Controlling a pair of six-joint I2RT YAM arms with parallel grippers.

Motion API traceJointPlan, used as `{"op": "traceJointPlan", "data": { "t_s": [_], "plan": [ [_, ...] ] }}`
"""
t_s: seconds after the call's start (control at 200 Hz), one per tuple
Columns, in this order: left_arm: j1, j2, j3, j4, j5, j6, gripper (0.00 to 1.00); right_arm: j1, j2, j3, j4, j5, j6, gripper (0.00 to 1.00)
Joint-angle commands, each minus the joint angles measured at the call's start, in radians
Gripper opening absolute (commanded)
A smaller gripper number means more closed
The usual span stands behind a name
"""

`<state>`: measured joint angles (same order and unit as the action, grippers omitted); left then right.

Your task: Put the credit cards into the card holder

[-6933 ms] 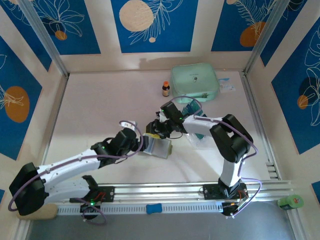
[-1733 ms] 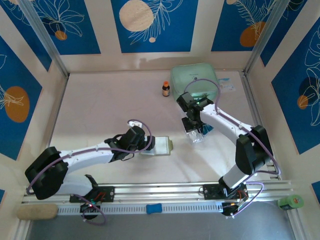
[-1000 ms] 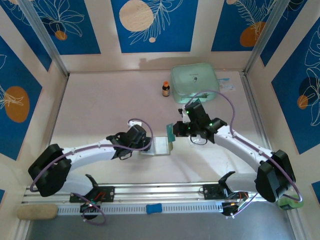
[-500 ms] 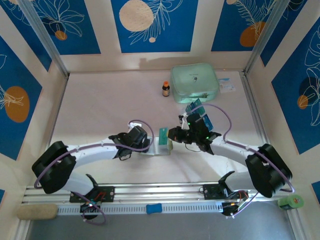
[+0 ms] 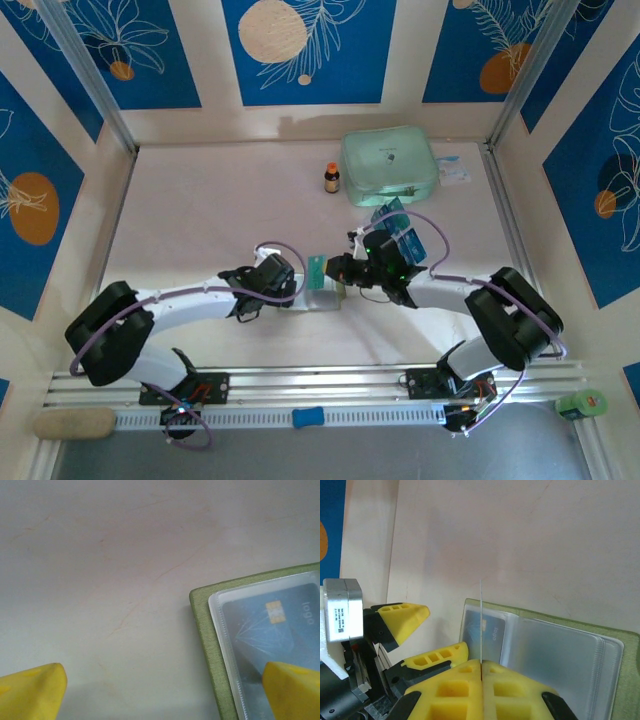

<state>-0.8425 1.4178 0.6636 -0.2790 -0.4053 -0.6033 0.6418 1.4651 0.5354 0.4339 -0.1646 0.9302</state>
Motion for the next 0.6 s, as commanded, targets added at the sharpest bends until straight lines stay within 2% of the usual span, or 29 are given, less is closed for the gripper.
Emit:
{"op": "traceJointPlan", "data": {
  "t_s": [0.0,0.595],
  "plan": [
    [0.011,0.021,-0.016,-0.041,-0.024,-0.014,1.00,0.008,0.022,-0.024,0.058,0.003,0.015,0.00],
    [0.011,0.043,-0.022,-0.045,-0.024,-0.030,1.00,0.013,0.109,-0.026,0.136,0.000,0.034,0.00]
  ]
}}
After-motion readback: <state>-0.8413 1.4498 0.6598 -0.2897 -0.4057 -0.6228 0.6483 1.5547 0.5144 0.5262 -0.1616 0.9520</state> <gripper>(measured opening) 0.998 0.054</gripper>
